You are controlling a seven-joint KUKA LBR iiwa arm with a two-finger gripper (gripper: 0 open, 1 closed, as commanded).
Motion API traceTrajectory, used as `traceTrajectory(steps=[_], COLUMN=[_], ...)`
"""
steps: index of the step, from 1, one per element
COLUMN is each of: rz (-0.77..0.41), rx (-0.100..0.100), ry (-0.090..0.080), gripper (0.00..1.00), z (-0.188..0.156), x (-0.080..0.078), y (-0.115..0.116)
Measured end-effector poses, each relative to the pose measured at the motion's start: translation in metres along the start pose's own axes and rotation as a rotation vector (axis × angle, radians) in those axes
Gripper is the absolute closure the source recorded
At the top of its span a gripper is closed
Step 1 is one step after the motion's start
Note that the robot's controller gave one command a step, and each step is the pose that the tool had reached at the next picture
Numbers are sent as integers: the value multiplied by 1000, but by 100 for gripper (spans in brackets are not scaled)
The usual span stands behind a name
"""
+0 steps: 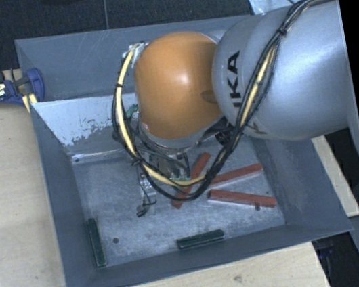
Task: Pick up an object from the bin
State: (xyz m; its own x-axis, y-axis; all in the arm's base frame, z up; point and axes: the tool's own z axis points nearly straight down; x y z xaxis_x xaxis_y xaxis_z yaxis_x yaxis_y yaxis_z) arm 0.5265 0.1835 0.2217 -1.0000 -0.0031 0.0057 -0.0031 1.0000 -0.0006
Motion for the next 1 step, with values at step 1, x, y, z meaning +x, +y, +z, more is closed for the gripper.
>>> traceTrajectory(steps=[1], rz=[-143], rx=[3], ry=[-1], gripper=[0], z=[127], x=[-41], y=[-67])
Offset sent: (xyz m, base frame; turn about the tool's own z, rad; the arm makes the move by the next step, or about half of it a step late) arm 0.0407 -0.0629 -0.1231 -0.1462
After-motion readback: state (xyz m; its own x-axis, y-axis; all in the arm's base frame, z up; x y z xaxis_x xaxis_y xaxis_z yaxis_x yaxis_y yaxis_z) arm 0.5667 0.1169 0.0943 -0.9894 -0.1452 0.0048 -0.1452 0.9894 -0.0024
